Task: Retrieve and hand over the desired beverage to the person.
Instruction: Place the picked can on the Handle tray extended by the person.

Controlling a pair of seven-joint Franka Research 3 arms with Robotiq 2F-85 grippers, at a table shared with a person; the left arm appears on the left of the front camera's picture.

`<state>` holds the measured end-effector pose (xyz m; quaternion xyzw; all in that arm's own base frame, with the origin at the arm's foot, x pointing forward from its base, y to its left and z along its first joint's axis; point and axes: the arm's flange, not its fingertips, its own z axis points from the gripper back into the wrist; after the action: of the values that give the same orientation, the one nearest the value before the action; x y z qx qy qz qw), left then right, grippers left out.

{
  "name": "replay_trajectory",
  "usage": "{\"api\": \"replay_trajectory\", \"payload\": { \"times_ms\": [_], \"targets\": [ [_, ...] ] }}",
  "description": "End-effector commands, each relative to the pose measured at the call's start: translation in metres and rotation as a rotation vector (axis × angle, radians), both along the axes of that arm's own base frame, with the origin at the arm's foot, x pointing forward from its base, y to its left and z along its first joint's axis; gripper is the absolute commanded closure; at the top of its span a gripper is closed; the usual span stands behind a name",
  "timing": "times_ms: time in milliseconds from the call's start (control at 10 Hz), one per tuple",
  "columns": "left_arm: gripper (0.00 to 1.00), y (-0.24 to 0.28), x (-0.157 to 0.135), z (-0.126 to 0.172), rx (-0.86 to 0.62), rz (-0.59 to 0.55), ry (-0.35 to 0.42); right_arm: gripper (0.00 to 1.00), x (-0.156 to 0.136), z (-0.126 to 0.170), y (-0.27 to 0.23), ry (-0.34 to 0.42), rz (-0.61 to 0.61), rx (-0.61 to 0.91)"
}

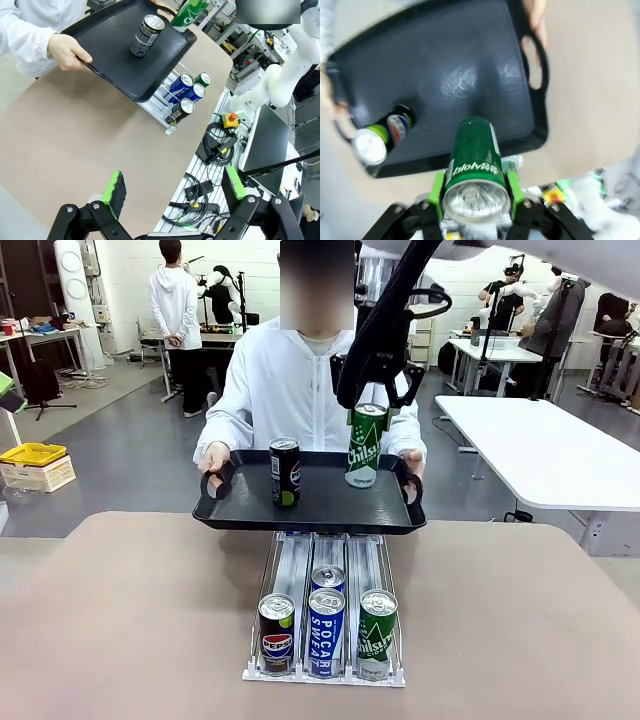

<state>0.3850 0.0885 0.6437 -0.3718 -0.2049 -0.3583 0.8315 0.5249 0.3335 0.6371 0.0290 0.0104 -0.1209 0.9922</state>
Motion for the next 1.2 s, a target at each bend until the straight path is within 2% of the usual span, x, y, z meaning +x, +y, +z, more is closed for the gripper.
{"api": "replay_trajectory", "payload": {
  "times_ms": [0,400,600,700,800,1100],
  "targets": [
    [0.00,0.001,0.000,0.000,-0.016,-0.016,-0.014,0.42,0.018,0.000,0.009,0.032,0.067,0.007],
    [0.00,0.001,0.000,0.000,-0.016,-0.016,-0.014,0.42,0.034,-0.039,0.009,0.079,0.127,-0.021],
    [0.00,0.001,0.000,0.000,-0.016,-0.016,-0.014,0.42,0.035,-0.045,0.009,0.085,0.145,-0.027],
    [0.00,0.001,0.000,0.000,-0.016,-0.016,-0.014,0.38,0.035,-0.045,0.008,0.090,0.161,-0.026],
    [0.00,0.001,0.000,0.000,-0.016,-0.016,-0.014,0.00,0.035,-0.046,0.009,0.091,0.167,-0.022],
    [0.00,0.001,0.000,0.000,-0.016,-0.016,-0.014,0.00,0.035,-0.046,0.011,0.091,0.178,-0.026]
  ]
}}
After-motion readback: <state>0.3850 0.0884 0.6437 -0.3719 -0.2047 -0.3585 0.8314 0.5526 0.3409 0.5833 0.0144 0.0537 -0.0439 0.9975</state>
